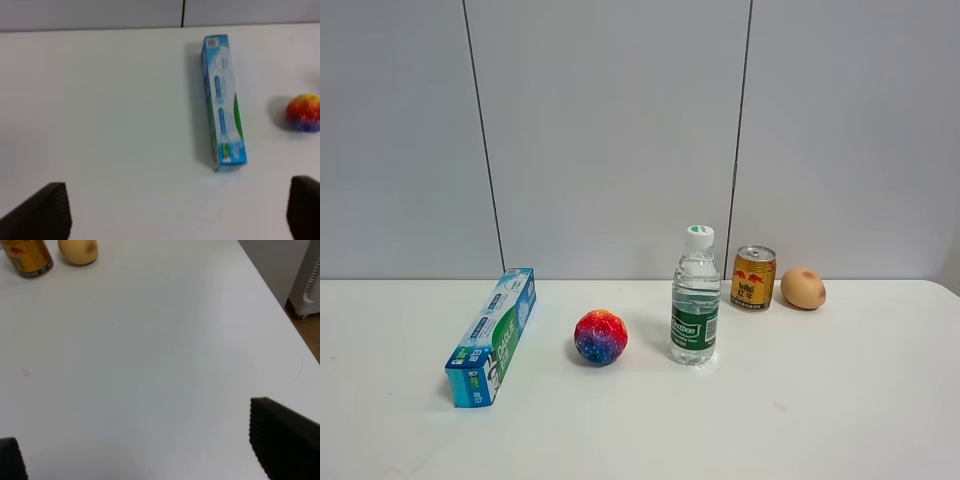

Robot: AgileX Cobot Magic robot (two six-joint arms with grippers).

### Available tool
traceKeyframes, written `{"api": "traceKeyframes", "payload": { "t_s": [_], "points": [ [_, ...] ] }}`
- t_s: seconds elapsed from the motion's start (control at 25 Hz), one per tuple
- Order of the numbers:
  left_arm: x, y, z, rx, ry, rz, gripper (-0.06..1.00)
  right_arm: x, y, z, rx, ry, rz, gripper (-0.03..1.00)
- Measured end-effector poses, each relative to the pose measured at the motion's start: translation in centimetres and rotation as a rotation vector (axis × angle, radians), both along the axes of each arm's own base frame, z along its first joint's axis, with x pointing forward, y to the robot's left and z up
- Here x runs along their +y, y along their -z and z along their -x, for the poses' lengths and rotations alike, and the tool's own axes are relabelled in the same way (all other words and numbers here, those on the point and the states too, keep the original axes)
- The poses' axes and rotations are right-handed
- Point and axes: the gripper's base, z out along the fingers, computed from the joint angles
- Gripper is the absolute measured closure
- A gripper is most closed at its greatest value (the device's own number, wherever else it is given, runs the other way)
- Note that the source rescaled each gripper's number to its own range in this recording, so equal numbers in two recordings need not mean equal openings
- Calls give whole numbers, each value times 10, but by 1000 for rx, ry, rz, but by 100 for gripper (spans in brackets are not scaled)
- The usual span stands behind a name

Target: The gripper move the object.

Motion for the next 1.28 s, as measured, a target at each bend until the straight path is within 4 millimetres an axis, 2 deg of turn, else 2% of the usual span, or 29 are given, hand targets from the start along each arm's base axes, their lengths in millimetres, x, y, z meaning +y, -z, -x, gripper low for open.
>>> {"api": "traceKeyframes", "payload": {
  "t_s": [0.2,0.32,0.36,0.6,0.72,0.92,1.28],
  "points": [
    [12,36,67,-45,-35,49,1,0,0,0,0,0,0,-3],
    [18,64,100,-80,-45,66,1,0,0,0,0,0,0,-3],
    [21,82,118,-105,-45,70,0,0,0,0,0,0,0,-3],
    [29,123,158,-231,-28,65,0,0,0,0,0,0,0,-3],
    [30,137,167,-298,-28,49,0,0,0,0,0,0,0,-3],
    [28,151,160,-288,-32,6,0,0,0,0,0,0,0,-3],
    [27,154,159,-284,-35,-3,1,0,0,0,0,0,0,-3]
  ]
}}
